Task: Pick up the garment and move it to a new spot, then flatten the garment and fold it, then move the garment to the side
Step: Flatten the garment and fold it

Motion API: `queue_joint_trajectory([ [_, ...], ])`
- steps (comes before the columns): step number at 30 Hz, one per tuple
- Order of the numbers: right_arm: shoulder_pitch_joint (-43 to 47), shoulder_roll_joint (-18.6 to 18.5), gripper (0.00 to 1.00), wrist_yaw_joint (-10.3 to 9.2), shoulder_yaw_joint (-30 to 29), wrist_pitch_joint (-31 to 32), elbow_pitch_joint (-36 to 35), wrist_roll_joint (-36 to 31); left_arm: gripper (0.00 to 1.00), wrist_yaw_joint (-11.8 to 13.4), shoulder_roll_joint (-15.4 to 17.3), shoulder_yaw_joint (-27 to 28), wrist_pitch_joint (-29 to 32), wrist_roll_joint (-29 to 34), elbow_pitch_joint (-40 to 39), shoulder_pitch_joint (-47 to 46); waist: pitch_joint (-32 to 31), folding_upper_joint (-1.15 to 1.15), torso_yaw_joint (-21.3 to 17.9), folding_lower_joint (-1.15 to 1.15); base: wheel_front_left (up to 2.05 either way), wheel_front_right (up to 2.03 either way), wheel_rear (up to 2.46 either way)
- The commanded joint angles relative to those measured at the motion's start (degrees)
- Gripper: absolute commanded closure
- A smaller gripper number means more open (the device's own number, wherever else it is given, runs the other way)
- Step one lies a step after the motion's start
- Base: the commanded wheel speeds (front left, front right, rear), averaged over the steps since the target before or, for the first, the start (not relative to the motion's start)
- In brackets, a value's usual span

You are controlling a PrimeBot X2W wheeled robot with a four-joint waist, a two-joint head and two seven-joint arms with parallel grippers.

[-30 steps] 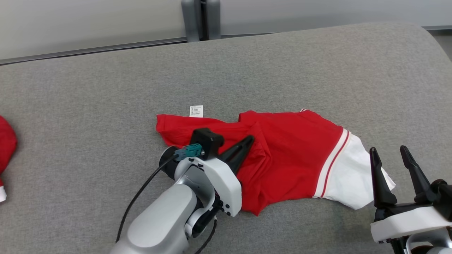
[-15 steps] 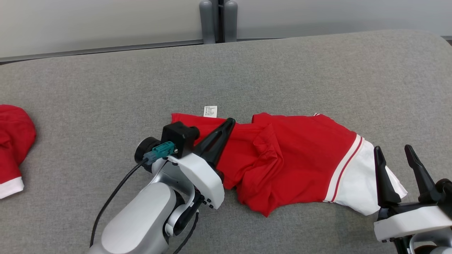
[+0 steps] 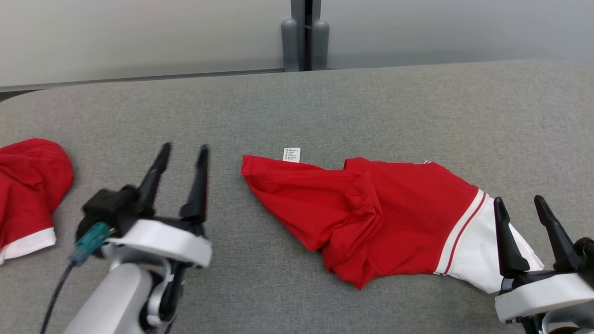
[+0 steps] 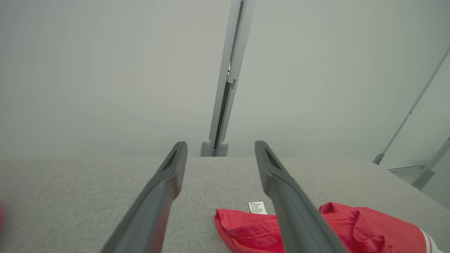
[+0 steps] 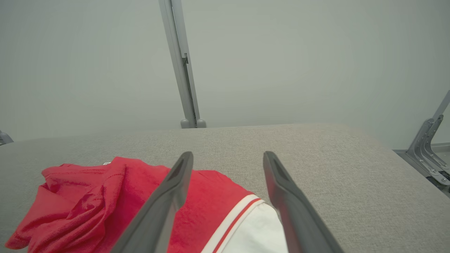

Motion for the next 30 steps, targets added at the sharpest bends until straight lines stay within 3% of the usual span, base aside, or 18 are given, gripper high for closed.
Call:
queue_joint_trajectory([
  [1, 0.7, -0.4, 0.0, -0.07, 0.0, 0.4, -0.4, -0.2, 0.0, 0.8, 1.7, 2.3, -0.9, -0.5, -0.2, 2.6, -0.9, 0.0, 0.8, 0.0, 0.0, 0.0, 0.0],
  [8, 2.2, -0.9, 0.0, -0.07, 0.0, 1.9, -1.1, -0.5, 0.0, 1.7, 4.6, 7.7, -2.0, 0.5, -2.6, 10.9, -3.5, 0.0, 2.7, 0.0, 0.0, 0.0, 0.0],
  [19, 4.2, -1.0, 0.0, -0.07, 0.2, 3.2, -2.3, -0.1, 0.0, 2.4, 6.4, 7.6, -2.0, 2.3, -5.7, 17.5, -5.8, 0.0, 3.7, 0.0, 0.0, 0.0, 0.0],
  [30, 4.6, -0.8, 0.0, -0.07, 0.1, 3.3, -2.5, 0.2, 0.0, 3.7, 7.2, 6.8, -0.9, 3.4, -7.3, 17.1, -5.6, 0.0, 4.2, 0.0, 0.0, 0.0, 0.0],
])
